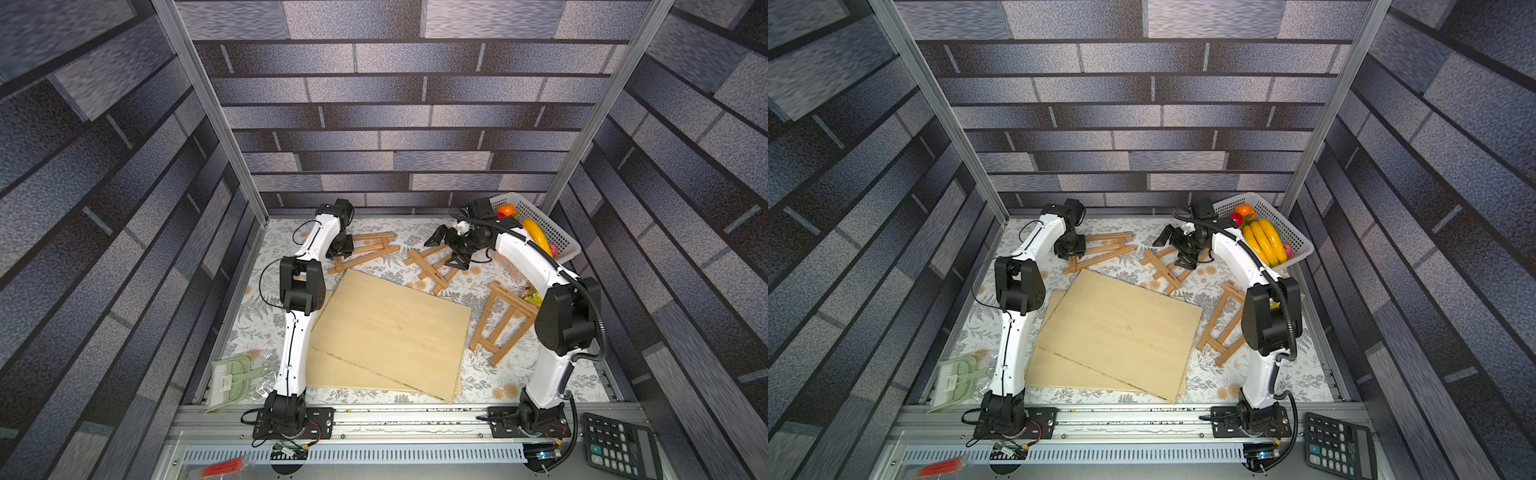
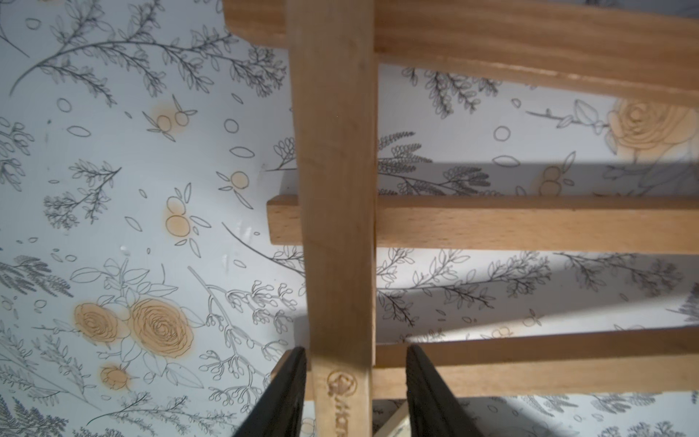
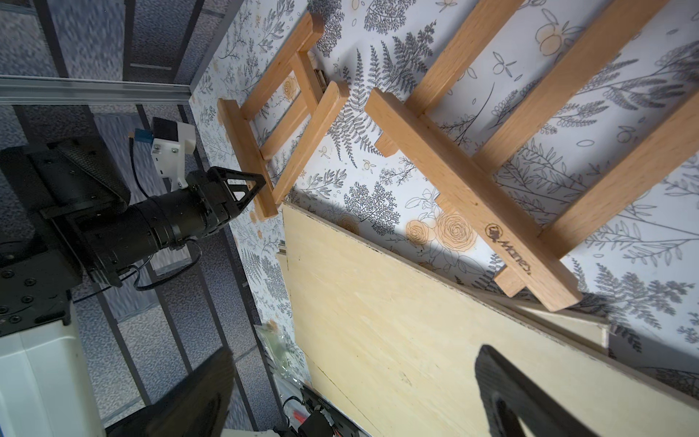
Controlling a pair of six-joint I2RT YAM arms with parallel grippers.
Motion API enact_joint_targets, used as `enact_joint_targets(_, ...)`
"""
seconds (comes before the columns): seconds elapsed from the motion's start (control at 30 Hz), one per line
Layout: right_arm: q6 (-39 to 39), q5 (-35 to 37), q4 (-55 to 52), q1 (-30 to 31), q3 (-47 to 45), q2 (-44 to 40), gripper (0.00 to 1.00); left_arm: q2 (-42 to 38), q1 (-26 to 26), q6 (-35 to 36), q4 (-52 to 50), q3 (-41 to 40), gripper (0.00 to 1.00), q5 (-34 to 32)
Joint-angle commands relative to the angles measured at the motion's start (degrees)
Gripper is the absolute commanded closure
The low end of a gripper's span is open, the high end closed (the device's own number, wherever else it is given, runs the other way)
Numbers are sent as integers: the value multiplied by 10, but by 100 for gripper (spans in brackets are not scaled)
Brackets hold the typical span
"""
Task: Assemble the easel
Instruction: Pick up the easel at the center of the board.
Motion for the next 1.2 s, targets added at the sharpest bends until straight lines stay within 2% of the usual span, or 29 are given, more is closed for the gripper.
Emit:
enact_joint_targets(0.0,-5,-13,-19,1,22,14,0,14,-5,-13,-42,34,56,-22)
enact_joint_targets(0.13,-6,-16,-20,2,38,27,0,28,-3,-14,-52,41,57,-24)
enact_joint_targets(0.27,-7,-17,-20,2,45,33,0,32,-3,-17,-50,42,72,-20)
enact_joint_targets(0.47,-8,-20,-18,2,33,27,0,43,-1,-21,-64,60,75,-19)
enact_joint_targets(0.6,-14,-20,-7,4,21,14,0,31,8,-26,-70,59,93,-16)
enact_joint_targets(0.67,-17,-20,-1,6,19,9,0,16,12,-26,-69,60,97,-14)
enact_joint_targets(0.97,4,-20,57,32,21,-2,0,-80,57,-41,-75,54,99,55)
enact_joint_targets(1.17,31,-13,115,58,16,2,0,-168,103,-77,-54,1,99,139)
